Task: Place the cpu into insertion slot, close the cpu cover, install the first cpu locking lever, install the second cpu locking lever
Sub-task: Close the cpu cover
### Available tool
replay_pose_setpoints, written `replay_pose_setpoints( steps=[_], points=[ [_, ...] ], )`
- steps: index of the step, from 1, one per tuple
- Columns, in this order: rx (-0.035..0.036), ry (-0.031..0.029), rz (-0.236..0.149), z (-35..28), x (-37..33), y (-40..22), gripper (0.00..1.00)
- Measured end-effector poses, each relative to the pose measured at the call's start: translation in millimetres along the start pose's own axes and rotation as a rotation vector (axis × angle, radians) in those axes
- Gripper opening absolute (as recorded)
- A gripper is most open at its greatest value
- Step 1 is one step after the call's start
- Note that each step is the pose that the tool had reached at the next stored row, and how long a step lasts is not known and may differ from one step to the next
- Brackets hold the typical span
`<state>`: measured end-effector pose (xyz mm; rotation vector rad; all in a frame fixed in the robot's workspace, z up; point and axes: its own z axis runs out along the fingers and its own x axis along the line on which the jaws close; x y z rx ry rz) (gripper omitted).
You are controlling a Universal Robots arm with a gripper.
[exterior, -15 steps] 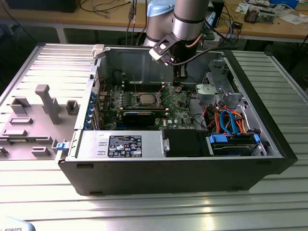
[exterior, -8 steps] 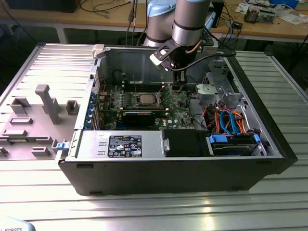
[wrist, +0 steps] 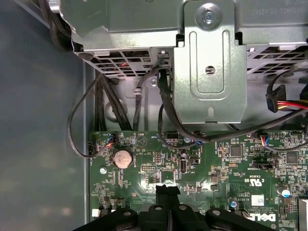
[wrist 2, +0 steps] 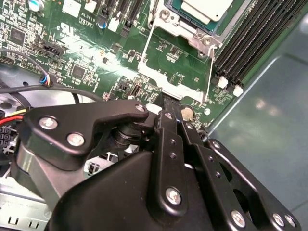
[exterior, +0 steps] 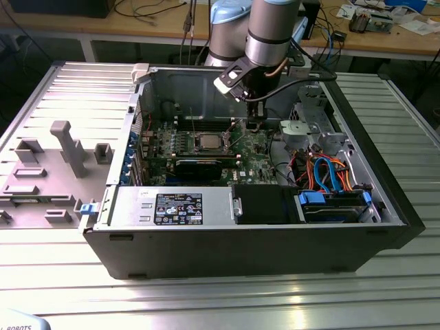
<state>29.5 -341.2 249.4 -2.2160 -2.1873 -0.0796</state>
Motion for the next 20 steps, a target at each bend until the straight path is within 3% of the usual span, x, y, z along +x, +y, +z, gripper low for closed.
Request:
replay_pose_setpoints(
  steps=[20],
  points=[
    [0.0,0.0,0.0,-0.1,-0.1,-8.1,0.11]
  ],
)
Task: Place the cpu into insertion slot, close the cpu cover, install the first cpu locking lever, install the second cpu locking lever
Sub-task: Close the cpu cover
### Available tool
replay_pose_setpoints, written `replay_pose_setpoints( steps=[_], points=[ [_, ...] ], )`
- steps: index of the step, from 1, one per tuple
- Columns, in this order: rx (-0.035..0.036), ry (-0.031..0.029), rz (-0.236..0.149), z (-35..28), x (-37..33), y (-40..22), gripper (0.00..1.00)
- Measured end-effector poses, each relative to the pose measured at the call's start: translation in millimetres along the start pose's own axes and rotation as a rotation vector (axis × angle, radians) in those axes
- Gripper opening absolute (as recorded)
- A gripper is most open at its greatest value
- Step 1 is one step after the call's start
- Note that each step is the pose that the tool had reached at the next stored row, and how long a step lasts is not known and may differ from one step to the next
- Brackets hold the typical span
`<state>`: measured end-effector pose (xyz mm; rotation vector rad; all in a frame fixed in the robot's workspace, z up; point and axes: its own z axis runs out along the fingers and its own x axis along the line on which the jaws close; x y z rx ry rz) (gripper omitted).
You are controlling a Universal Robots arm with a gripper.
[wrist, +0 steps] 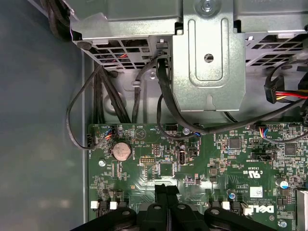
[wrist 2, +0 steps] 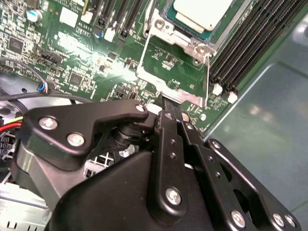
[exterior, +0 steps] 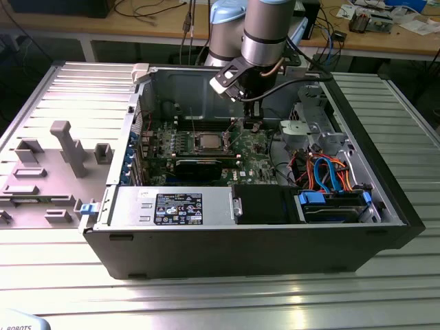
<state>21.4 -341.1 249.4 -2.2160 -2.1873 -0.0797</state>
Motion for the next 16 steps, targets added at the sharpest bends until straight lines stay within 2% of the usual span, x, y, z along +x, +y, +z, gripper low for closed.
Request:
replay_pose_setpoints(
  steps=[9,16],
  points=[
    [0.0,-0.0001,0.0,-0.1,-0.1,-4.3,0.11],
    [0.0,-0.0001,0.0,-0.1,-0.1,-5.1,0.11]
  ],
)
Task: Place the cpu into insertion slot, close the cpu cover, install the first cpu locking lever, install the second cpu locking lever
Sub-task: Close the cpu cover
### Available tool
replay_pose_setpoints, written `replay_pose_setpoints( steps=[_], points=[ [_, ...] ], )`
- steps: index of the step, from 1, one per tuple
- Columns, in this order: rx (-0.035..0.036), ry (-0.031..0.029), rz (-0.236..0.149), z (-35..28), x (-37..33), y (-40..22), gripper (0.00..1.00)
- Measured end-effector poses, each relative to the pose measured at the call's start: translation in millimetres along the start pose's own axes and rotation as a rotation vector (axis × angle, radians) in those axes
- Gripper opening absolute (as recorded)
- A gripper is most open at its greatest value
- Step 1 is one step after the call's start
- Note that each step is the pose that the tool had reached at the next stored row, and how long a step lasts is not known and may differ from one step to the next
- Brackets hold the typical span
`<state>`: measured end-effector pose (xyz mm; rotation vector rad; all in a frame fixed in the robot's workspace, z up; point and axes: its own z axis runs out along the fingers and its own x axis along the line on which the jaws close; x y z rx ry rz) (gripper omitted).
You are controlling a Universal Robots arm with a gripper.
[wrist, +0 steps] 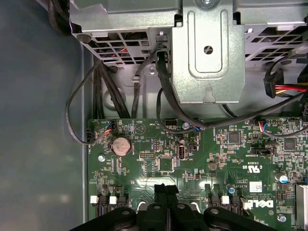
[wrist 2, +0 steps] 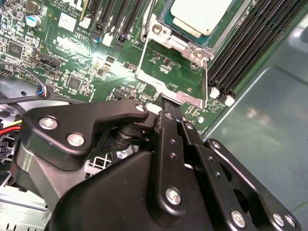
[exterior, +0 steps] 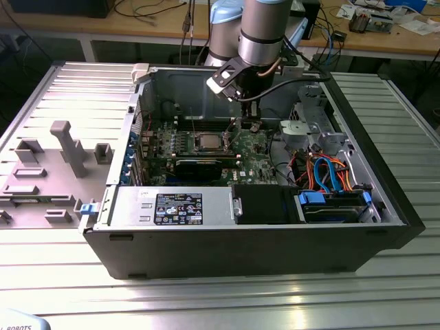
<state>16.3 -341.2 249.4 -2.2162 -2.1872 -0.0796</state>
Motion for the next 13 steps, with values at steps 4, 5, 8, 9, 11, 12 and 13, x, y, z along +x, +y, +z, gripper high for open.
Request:
replay_pose_setpoints(
  steps=[4,5,8,9,11,12,13],
  points=[
    [0.0,0.0,0.0,0.0,0.0,-2.2,0.11],
    [0.0,0.0,0.0,0.0,0.0,-2.7,0.11],
    [0.0,0.0,0.0,-0.1,-0.1,-4.7,0.11],
    [0.0,0.0,0.0,-0.1,-0.1,-5.5,0.11],
    [0.0,0.0,0.0,-0.1,-0.1,-5.7,0.11],
    [0.0,0.0,0.0,-0.1,-0.1,-6.0,0.11],
    [0.0,0.0,0.0,-0.1,-0.1,-6.3,0.11]
  ],
)
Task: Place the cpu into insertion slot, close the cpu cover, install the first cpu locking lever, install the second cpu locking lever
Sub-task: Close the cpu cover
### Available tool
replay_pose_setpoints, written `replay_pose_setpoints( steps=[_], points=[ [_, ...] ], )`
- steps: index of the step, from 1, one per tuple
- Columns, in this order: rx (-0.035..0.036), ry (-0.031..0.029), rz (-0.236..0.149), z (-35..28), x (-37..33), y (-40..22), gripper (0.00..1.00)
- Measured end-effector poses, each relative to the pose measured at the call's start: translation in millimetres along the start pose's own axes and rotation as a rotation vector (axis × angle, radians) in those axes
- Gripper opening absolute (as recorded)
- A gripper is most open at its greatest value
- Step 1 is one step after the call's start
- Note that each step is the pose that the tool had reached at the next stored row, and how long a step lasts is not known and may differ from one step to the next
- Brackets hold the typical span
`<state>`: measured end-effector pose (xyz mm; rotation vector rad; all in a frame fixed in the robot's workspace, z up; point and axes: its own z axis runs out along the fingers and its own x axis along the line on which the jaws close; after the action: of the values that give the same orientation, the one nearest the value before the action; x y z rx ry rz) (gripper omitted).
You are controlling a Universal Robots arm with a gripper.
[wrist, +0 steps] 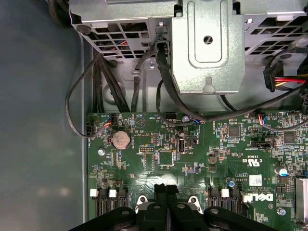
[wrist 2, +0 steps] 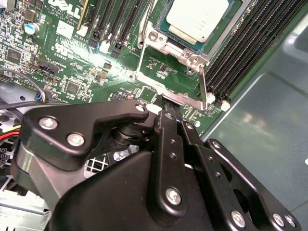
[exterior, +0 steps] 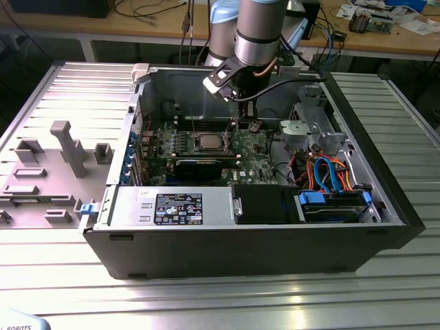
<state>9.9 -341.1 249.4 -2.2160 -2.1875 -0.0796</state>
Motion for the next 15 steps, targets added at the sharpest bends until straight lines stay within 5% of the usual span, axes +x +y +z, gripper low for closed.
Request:
replay_pose_setpoints(
  steps=[15],
  points=[
    [0.0,0.0001,0.0,-0.1,-0.1,-4.7,0.11]
  ],
)
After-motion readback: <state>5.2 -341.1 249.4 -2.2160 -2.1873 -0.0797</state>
